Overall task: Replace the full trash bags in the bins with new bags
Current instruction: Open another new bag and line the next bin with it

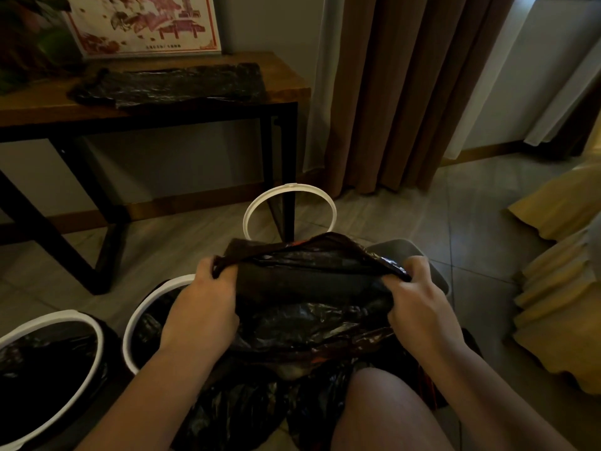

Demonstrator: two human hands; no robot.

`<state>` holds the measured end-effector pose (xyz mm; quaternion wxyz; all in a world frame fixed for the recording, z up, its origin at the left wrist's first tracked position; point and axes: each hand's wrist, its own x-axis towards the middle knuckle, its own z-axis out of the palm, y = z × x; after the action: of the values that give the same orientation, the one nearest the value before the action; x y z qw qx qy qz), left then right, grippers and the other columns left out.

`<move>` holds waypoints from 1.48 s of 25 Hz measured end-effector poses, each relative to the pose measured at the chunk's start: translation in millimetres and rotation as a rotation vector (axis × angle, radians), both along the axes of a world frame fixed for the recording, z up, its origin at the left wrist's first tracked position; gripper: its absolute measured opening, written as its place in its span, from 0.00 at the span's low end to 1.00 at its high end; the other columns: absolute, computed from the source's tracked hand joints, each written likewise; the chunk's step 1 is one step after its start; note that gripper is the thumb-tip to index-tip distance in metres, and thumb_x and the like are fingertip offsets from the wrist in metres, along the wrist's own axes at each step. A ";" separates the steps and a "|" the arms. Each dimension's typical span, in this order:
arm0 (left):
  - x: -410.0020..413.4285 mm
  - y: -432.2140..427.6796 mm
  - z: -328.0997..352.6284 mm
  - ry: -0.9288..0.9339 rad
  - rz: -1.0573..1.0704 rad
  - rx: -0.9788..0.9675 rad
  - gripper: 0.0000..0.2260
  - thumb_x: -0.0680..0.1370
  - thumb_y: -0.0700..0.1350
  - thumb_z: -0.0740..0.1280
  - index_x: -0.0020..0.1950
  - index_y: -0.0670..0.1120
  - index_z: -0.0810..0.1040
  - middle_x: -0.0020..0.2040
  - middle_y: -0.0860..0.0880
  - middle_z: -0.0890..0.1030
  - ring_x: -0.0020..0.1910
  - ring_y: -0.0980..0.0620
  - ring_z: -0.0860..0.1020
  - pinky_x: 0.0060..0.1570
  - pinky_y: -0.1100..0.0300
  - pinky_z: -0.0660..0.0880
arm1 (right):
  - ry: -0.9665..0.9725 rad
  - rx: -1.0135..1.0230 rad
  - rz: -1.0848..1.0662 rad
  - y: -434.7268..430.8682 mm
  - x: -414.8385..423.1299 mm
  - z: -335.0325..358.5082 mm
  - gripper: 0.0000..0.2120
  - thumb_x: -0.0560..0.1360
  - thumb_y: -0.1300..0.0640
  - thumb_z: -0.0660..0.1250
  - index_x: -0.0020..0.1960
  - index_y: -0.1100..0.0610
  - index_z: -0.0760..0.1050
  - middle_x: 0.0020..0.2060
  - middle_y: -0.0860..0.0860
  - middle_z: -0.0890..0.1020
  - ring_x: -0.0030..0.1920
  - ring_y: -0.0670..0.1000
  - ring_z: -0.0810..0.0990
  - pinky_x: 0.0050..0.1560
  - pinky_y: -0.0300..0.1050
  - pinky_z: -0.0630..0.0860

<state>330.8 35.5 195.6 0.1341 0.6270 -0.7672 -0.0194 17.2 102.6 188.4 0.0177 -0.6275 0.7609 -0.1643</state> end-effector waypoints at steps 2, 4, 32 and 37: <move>2.0 0.8 5.6 0.040 0.036 -0.055 0.20 0.74 0.41 0.71 0.65 0.49 0.78 0.54 0.45 0.79 0.36 0.46 0.77 0.32 0.57 0.70 | 0.063 0.003 0.000 1.6 0.8 2.9 0.12 0.75 0.60 0.74 0.58 0.54 0.81 0.59 0.48 0.74 0.38 0.45 0.75 0.34 0.38 0.74; 0.4 2.2 10.0 0.052 0.051 -0.110 0.15 0.75 0.47 0.70 0.62 0.57 0.80 0.43 0.54 0.74 0.32 0.57 0.67 0.28 0.62 0.62 | 0.130 0.031 0.028 5.1 3.8 7.2 0.10 0.72 0.59 0.77 0.54 0.53 0.86 0.62 0.51 0.79 0.38 0.47 0.79 0.33 0.43 0.78; 0.5 -3.2 16.0 0.026 0.080 -0.158 0.03 0.76 0.50 0.70 0.44 0.53 0.83 0.37 0.58 0.69 0.33 0.56 0.69 0.27 0.62 0.61 | 0.219 -0.190 -0.007 -6.3 -1.4 -4.4 0.11 0.68 0.65 0.77 0.48 0.55 0.85 0.39 0.52 0.75 0.40 0.53 0.72 0.32 0.51 0.76; 1.1 -11.1 0.3 0.024 -0.034 -0.096 0.08 0.74 0.40 0.70 0.49 0.50 0.87 0.45 0.51 0.66 0.38 0.52 0.69 0.35 0.56 0.70 | 0.122 -0.131 -0.023 -12.2 6.7 2.7 0.09 0.73 0.67 0.72 0.49 0.55 0.84 0.35 0.48 0.75 0.31 0.50 0.73 0.30 0.49 0.77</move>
<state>331.9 24.4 195.9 0.1730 0.6065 -0.7760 0.0075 24.0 90.4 191.1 -0.0716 -0.6273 0.7554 -0.1755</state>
